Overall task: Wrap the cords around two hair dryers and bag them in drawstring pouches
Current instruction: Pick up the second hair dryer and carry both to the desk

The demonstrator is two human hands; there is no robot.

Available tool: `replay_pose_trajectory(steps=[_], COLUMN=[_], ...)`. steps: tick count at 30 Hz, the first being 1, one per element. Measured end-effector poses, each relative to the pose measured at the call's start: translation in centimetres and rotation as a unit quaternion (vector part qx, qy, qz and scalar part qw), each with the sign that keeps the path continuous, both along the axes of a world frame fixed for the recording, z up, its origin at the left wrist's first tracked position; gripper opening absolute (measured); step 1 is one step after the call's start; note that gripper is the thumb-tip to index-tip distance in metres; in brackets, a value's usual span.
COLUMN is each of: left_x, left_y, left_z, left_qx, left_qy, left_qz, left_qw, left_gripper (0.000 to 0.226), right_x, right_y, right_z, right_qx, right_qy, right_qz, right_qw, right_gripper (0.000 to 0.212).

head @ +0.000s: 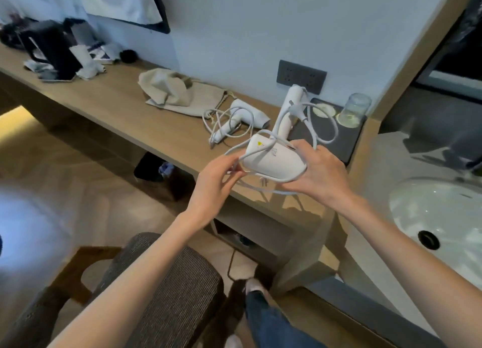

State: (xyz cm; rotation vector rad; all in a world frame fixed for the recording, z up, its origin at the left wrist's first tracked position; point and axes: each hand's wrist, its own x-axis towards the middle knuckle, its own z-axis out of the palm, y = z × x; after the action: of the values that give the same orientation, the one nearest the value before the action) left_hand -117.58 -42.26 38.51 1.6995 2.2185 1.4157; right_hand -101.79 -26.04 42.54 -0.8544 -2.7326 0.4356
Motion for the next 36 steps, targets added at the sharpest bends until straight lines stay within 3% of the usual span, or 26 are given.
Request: replay_pose_trajectory(steps=[6, 13, 19, 27, 36], left_x=[-4.4, -9.9, -12.5, -14.8, -17.2], left_y=[4.2, 6.8, 9.2, 12.8, 15.8], left_z=[-2.3, -6.0, -8.6, -11.8, -15.8], left_qx=[-0.003, -0.086, -0.151, -0.234, -0.272], left_qy=[-0.011, -0.014, -0.012, -0.018, 0.018], left_qz=[0.026, 0.073, 0.052, 0.027, -0.012], left_qw=[1.0, 0.994, 0.987, 0.972, 0.962], left_gripper=[0.046, 0.034, 0.053, 0.061, 0.065], right_x=[-5.4, -11.7, -14.2, -15.2, -16.5], right_y=[5.2, 8.2, 9.6, 11.3, 12.2], right_z=[-3.1, -7.0, -11.2, -14.3, -16.9], right_qx=[-0.027, -0.068, -0.12, -0.205, -0.189], right_qy=[-0.016, -0.045, -0.04, -0.048, -0.069], right_qz=[0.019, 0.039, 0.011, -0.053, -0.099], right_qw=[0.999, 0.996, 0.992, 0.976, 0.975], right_gripper=[0.076, 0.075, 0.075, 0.068, 0.075])
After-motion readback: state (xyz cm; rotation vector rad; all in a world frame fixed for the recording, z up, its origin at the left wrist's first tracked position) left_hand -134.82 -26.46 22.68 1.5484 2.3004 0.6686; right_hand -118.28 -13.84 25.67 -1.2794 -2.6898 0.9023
